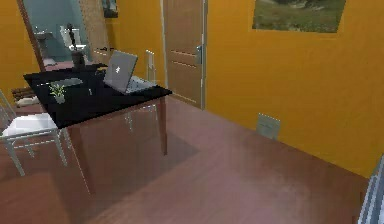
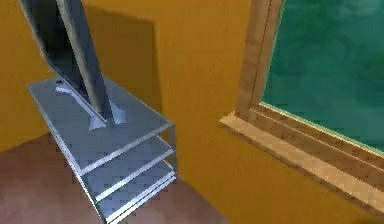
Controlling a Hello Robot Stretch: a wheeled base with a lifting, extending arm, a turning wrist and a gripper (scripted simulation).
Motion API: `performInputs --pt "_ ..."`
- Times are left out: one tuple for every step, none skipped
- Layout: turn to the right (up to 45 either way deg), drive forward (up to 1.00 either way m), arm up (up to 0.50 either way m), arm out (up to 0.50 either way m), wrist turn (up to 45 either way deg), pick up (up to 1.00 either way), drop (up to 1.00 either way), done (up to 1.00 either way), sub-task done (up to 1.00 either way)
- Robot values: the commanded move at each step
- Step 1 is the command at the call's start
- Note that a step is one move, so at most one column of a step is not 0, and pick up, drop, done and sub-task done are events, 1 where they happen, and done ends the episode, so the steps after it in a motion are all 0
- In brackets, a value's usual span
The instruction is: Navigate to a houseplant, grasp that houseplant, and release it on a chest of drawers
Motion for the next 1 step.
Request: performInputs --pt "-30.0 0.0 0.0 0.0 0.0 0.0 0.0 0.0 0.0"
